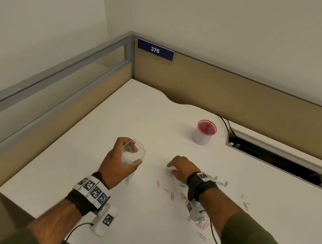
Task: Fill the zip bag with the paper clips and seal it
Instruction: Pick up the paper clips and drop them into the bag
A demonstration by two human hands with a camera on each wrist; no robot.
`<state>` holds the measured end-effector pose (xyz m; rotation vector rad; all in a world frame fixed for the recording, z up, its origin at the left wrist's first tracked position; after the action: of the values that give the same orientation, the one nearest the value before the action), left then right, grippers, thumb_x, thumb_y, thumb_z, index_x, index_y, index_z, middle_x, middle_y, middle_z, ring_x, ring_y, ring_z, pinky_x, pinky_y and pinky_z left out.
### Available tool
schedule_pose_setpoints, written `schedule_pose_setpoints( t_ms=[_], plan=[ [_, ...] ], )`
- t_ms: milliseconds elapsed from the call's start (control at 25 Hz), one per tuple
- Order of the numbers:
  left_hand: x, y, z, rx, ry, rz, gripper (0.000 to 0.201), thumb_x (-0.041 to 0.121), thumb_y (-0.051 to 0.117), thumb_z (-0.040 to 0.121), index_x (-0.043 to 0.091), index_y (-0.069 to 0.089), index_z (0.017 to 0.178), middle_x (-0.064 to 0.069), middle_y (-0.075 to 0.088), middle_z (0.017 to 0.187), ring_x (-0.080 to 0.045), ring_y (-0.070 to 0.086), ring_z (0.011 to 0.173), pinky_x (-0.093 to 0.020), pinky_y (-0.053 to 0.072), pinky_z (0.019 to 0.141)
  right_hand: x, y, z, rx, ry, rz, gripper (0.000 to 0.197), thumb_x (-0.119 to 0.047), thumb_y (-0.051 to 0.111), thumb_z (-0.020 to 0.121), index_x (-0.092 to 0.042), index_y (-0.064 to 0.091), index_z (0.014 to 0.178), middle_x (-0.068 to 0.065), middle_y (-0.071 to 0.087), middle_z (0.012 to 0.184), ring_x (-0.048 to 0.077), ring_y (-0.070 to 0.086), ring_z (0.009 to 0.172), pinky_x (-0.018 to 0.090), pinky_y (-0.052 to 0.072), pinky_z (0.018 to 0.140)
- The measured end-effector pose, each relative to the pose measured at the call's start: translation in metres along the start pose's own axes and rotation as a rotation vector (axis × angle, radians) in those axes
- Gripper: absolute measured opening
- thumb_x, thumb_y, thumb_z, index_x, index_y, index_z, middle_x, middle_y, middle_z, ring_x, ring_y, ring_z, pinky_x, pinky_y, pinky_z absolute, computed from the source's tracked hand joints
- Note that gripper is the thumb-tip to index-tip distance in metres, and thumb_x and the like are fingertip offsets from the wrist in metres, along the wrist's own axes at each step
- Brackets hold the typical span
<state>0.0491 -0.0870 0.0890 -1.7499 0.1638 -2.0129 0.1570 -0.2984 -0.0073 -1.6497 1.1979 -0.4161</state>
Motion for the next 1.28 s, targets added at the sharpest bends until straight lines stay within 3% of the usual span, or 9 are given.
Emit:
schedule_pose_setpoints(
  t_ms=[200,360,520,640,800,960,1080,1160,1280],
  plan=[
    [-0.01,-0.023,0.014,-0.001,0.035,-0.016,0.056,0.011,0.082,0.077,0.018,0.046,0.118,0.004,0.062,0.104,-0.014,0.062,0.104,-0.016,0.048,0.094,-0.053,0.04,0.022,-0.114,-0.177,-0.141,0.013,-0.026,0.067,0.081,-0.028,0.065,0.094,0.0,0.053,0.112,0.021,0.048,0.106,0.036,0.046,0.088],
    [-0.007,-0.019,0.024,-0.014,0.06,-0.046,0.055,0.01,0.082,0.077,0.018,0.045,0.117,0.003,0.062,0.103,-0.013,0.062,0.104,-0.013,0.047,0.093,-0.037,0.055,0.006,-0.097,-0.153,-0.218,0.002,-0.018,0.057,0.082,-0.019,0.057,0.081,0.005,0.052,0.101,0.029,0.053,0.094,0.042,0.05,0.075],
    [-0.001,-0.007,0.029,-0.039,0.073,-0.095,0.054,0.022,0.079,0.074,0.02,0.045,0.116,0.004,0.063,0.103,-0.012,0.062,0.104,-0.011,0.045,0.092,0.006,0.042,-0.023,-0.105,-0.071,-0.245,0.013,-0.018,0.05,0.09,-0.015,0.062,0.095,0.005,0.055,0.107,0.026,0.052,0.1,0.038,0.049,0.082],
    [0.001,0.002,0.03,-0.054,0.074,-0.108,0.053,0.023,0.078,0.073,0.02,0.046,0.115,0.005,0.063,0.103,-0.011,0.062,0.103,-0.011,0.045,0.092,0.033,0.016,-0.014,0.001,0.031,-0.089,0.024,-0.018,0.054,0.089,-0.023,0.061,0.112,0.0,0.054,0.123,0.023,0.05,0.116,0.035,0.046,0.095],
    [0.005,0.011,0.028,-0.078,0.06,-0.1,0.054,0.02,0.08,0.074,0.019,0.046,0.115,0.009,0.062,0.103,-0.005,0.061,0.104,-0.01,0.044,0.092,0.03,0.015,0.014,-0.043,0.042,-0.039,0.061,-0.004,0.051,0.086,-0.026,0.038,0.141,-0.004,0.025,0.155,0.024,0.029,0.139,0.042,0.034,0.112],
    [0.006,0.016,0.026,-0.074,0.053,-0.094,0.055,0.021,0.08,0.073,0.018,0.046,0.116,0.009,0.062,0.103,-0.004,0.061,0.104,-0.01,0.044,0.091,0.033,0.027,0.008,-0.038,0.014,-0.104,0.064,-0.001,0.05,0.083,-0.025,0.036,0.141,-0.002,0.026,0.15,0.027,0.035,0.133,0.041,0.041,0.105],
    [0.008,0.025,0.024,-0.083,0.051,-0.085,0.055,0.012,0.083,0.075,0.018,0.046,0.116,0.009,0.062,0.104,-0.003,0.06,0.104,-0.011,0.044,0.091,0.051,0.039,-0.028,-0.007,-0.016,-0.08,0.058,-0.003,0.049,0.086,-0.025,0.041,0.138,-0.004,0.032,0.145,0.023,0.038,0.13,0.036,0.042,0.104],
    [0.012,0.034,0.022,-0.094,0.057,-0.092,0.054,0.018,0.08,0.074,0.019,0.046,0.115,0.01,0.062,0.103,-0.005,0.061,0.105,-0.01,0.044,0.091,0.065,0.045,-0.055,0.008,-0.017,-0.038,0.055,-0.003,0.048,0.086,-0.029,0.045,0.135,-0.006,0.034,0.144,0.02,0.039,0.13,0.035,0.04,0.106],
    [0.018,0.05,0.019,-0.118,0.064,-0.106,0.052,0.024,0.076,0.073,0.019,0.046,0.115,0.013,0.061,0.101,-0.007,0.061,0.106,-0.011,0.044,0.092,0.108,0.024,-0.074,0.149,0.139,0.063,0.055,-0.005,0.047,0.089,-0.026,0.042,0.14,-0.002,0.033,0.149,0.021,0.034,0.136,0.037,0.035,0.112]
  ],
)
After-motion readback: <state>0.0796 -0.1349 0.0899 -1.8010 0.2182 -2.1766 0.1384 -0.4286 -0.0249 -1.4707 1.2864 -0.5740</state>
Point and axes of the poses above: each hand's wrist, its own z-axis towards the middle knuckle, its own y-axis out of the palm, x = y × z, the point moved 9 cm from there along z, towards the middle knuckle
